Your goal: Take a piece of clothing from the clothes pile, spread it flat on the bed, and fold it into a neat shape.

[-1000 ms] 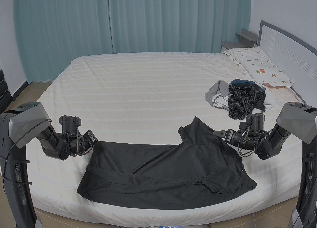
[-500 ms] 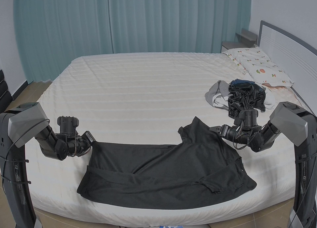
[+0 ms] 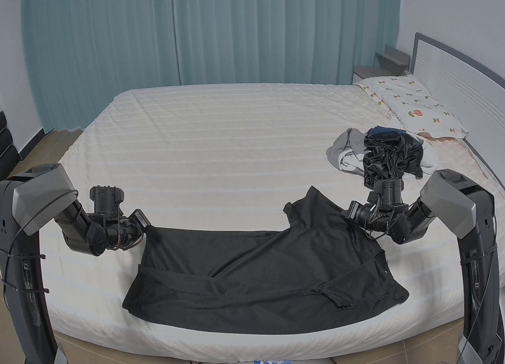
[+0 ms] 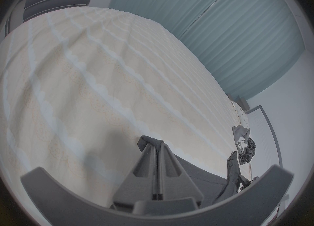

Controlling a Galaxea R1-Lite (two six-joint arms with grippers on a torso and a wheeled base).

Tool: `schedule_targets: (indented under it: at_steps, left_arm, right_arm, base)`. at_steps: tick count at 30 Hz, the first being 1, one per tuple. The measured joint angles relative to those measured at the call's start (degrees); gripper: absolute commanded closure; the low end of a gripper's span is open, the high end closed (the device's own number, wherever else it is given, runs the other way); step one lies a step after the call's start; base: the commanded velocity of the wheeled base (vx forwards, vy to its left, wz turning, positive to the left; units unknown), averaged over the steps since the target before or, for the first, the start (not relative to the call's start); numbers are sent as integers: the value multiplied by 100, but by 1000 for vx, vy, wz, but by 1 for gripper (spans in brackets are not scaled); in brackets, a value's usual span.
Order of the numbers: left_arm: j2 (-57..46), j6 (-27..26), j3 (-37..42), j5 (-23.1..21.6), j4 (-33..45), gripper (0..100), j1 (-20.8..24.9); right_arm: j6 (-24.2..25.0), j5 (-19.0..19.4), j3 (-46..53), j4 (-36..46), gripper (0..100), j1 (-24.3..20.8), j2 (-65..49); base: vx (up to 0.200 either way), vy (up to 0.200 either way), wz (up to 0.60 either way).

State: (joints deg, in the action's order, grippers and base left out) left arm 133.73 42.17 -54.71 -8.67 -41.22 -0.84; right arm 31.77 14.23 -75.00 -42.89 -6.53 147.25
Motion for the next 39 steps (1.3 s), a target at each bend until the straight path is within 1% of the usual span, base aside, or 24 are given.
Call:
schedule_targets:
  at_steps: [4,11,15,17,20,23,29,34,39]
  left_arm:
    - [-10,0,9,-2,0,100,-34]
    - [-35,0,17,-4,-11,100,-119]
    - [-55,0,17,-20,-30,100,-179]
    - [-62,0,20,-77,-35,100,-205]
    - [-93,1,52,-296,-39,100,-249]
    - [-140,83,88,-463,-44,100,-307]
    - [-189,423,44,-521,-71,100,-364]
    - [-208,534,24,-611,-249,100,-401]
    - [-319,551,221,-672,-435,100,-406]
  right_arm:
    - [156,39,291,-263,100,69,-172]
    - [463,246,833,-1024,100,221,-566]
    - [562,295,1086,-1229,100,325,-731]
    - [602,307,1180,-1341,100,358,-791]
    - [701,317,1273,-1560,100,395,-847]
    - [750,315,1342,-1629,100,428,-880]
    - [769,310,1384,-1645,100,436,-894]
    - [866,299,1356,-1657,100,434,-905]
    - [879,301,1395,-1664,100,439,-926]
  base:
    - [0,0,0]
    - [0,0,0]
    - [0,0,0]
    - [0,0,0]
    - [0,0,0]
    - [0,0,0]
    - [0,0,0]
    - [0,0,0]
    - [0,0,0]
